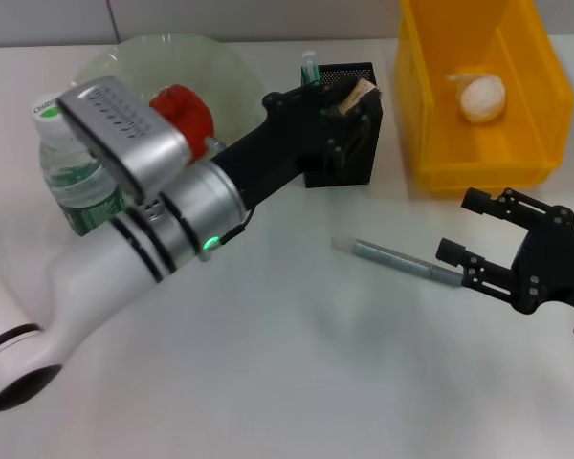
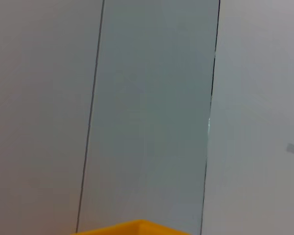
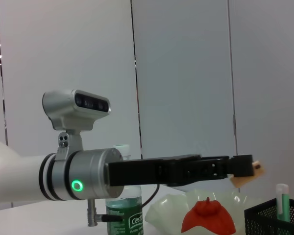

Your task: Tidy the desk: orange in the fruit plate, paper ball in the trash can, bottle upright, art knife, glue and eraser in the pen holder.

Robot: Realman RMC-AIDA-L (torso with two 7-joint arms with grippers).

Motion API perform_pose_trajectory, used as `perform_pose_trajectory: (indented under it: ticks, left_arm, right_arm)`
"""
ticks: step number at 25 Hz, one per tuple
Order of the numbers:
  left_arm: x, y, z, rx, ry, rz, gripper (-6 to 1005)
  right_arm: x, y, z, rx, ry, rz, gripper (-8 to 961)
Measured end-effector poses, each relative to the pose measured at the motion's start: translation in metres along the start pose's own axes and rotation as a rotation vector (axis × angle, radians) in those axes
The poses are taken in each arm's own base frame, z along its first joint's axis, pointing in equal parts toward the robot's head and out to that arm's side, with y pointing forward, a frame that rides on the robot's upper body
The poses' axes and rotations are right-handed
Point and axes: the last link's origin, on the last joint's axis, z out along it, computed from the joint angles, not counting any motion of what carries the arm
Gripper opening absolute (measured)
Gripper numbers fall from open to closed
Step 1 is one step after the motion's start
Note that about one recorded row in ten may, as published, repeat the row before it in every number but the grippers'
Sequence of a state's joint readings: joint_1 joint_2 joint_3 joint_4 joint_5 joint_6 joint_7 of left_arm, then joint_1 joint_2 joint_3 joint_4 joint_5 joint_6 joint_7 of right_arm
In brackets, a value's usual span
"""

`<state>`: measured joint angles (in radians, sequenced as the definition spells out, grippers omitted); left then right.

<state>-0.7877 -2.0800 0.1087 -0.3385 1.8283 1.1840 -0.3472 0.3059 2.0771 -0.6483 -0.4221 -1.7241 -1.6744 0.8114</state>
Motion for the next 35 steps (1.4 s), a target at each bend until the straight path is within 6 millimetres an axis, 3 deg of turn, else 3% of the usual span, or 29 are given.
perform_pose_trajectory:
  ticks: [7, 20, 35]
  left_arm:
    - [0.000, 0.003, 0.018, 0.064, -0.033, 0.021, 289]
    - [-0.001, -0.014, 0.025, 0.157, -0.087, -0.006, 291]
    - [-0.002, -0.017, 0.027, 0.169, -0.109, -0.004, 307]
  right_arm:
    - [0.003, -0.006, -0.004, 0.074, -0.012, 0.026, 689]
    - [0.009, -0.009, -0.004, 0.122, 0.002, 0.057, 690]
    - [0.011, -0.008, -0.004, 0.126, 0.004, 0.067, 686]
